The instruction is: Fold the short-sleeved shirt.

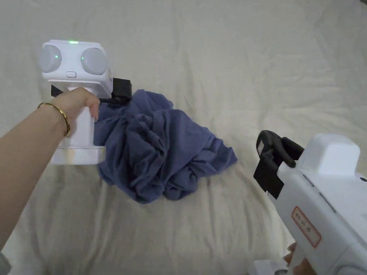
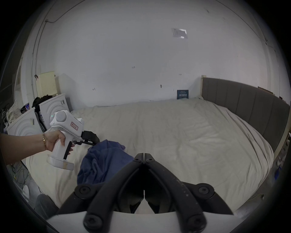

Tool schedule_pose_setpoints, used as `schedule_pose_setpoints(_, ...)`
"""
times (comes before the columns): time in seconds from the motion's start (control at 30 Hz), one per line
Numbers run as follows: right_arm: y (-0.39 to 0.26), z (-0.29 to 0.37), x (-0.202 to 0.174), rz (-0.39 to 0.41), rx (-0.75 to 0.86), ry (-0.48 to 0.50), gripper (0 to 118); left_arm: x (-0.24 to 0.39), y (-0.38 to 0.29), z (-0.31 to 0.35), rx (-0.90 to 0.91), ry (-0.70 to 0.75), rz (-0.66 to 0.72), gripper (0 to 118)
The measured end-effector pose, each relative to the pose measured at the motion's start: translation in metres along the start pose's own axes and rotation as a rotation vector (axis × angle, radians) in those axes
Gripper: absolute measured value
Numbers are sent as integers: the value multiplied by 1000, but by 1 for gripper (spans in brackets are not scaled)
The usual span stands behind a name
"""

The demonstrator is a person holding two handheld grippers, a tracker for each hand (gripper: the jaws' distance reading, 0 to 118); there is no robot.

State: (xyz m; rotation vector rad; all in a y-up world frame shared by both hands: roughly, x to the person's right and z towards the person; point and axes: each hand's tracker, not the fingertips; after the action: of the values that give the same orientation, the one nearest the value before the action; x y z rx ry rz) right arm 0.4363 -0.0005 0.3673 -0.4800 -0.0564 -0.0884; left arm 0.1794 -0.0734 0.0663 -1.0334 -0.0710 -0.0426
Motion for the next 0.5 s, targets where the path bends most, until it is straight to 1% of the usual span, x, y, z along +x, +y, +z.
schedule_pose_setpoints(0.03, -1, -3, 1, 12, -11, -11, 1, 3, -1, -6, -22, 0, -9, 56)
schedule_pose_setpoints(0.07, -1, -5, 2, 25, -17, -26, 1, 5, -3, -12, -52, -10, -17, 22)
schedule_pose_setpoints(0.1, -2, -6, 5, 21, -15, -25, 1, 8, -5, -16, -77, -45, -11, 13)
schedule_pose_setpoints(0.13, -2, -8, 8, 14, -18, -25, 1, 8, -8, -16, -63, -48, -5, 10)
schedule_pose_setpoints(0.2, 0, -12, 11, -4, -29, -23, 1, 13, -9, -9, -40, -25, -54, 8)
schedule_pose_setpoints(0.23, 1, -13, 12, -3, -31, -25, 1, 15, -10, -4, -32, -28, -86, 8)
schedule_pose_setpoints(0.3, 6, -17, 12, 15, -52, -21, 1, 11, -8, 8, 19, -34, -101, 8)
schedule_pose_setpoints(0.37, 11, -25, 12, 36, -91, -28, 1, 7, -8, 29, 91, -85, -67, 8)
schedule_pose_setpoints(0.43, 19, -35, 14, 61, -148, -13, 1, -5, -6, 52, 139, -133, -4, 8)
schedule_pose_setpoints(0.47, 23, -42, 16, 60, -164, -15, 3, -10, -6, 66, 165, -161, 27, 8)
schedule_pose_setpoints(0.5, 27, -49, 18, 64, -206, -12, 13, -14, -8, 77, 189, -173, 34, 8)
